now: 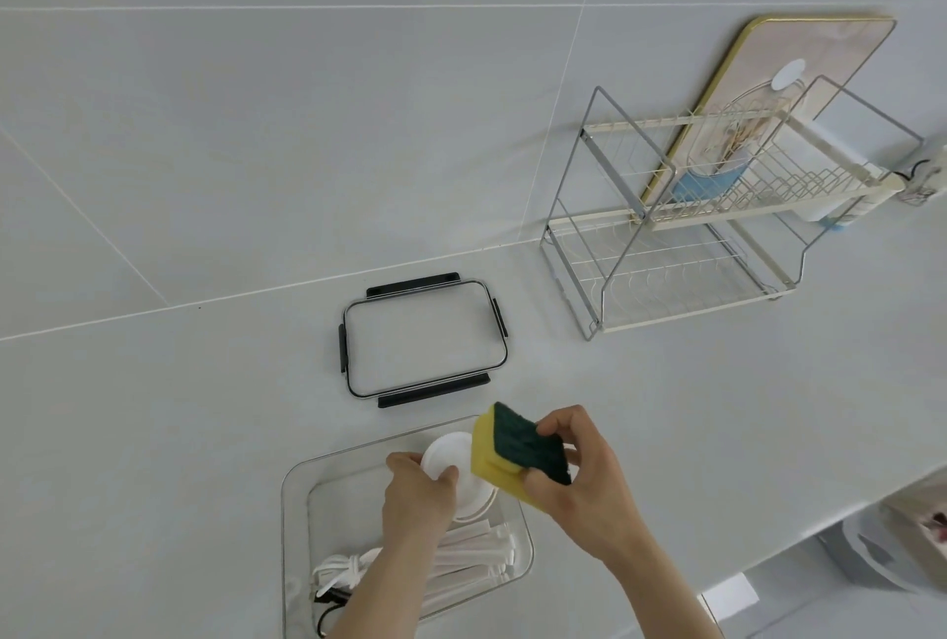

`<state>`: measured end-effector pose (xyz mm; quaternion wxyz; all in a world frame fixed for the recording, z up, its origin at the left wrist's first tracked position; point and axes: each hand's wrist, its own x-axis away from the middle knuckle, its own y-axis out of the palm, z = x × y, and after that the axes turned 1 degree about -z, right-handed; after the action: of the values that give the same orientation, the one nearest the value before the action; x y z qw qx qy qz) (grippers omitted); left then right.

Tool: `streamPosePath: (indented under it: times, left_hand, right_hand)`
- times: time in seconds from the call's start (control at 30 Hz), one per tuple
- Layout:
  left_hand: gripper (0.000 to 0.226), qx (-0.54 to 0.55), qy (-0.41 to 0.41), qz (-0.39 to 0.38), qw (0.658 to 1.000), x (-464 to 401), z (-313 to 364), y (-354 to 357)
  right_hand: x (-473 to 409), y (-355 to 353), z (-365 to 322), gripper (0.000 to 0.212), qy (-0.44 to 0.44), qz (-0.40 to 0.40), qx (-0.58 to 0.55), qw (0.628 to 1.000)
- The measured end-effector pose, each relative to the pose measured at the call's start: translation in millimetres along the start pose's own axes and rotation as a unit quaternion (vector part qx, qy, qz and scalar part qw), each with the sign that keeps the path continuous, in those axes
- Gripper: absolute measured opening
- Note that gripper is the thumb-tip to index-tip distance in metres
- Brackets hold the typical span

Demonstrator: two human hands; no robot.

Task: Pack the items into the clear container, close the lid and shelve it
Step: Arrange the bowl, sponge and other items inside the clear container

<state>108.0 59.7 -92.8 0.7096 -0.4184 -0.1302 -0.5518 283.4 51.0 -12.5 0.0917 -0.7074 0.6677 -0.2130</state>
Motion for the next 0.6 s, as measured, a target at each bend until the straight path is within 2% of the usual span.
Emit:
streamPosePath:
  times: [0.1, 0.17, 0.23, 0.4, 0.5, 0.6]
  left_hand:
    - [0.040, -0.115, 0.064, 0.048, 0.990, 0, -7, 1]
    - [0.046, -0.223, 0.098, 0.090, 0.966, 1, -10, 0]
    - [0.050, -0.274, 0.108, 0.103, 0.950, 2, -11, -2]
    - [0.048, -0.256, 0.143, 0.088, 0.952, 2, -15, -14]
    - [0.036, -0.258, 0.173, 0.099, 0.945, 6, -17, -33]
    - [0.020, -0.207, 0.211, 0.128, 0.947, 11, -18, -57]
  right_hand:
    - [1, 1, 4, 0.034, 0.002, 0.006, 0.004, 1.000]
    - [2, 2, 7, 0.034, 0.004, 0.007, 0.009, 1.000]
    - [2, 4, 9, 0.035, 0.004, 0.009, 0.015, 1.000]
    - [-1, 7, 11, 0.036, -0.013, 0.014, 0.023, 1.000]
    - [-5, 12, 9, 0.039, -0.042, 0.019, 0.041, 0.998]
    - [-5, 22, 4, 0.045, -0.093, 0.009, 0.100, 0.991]
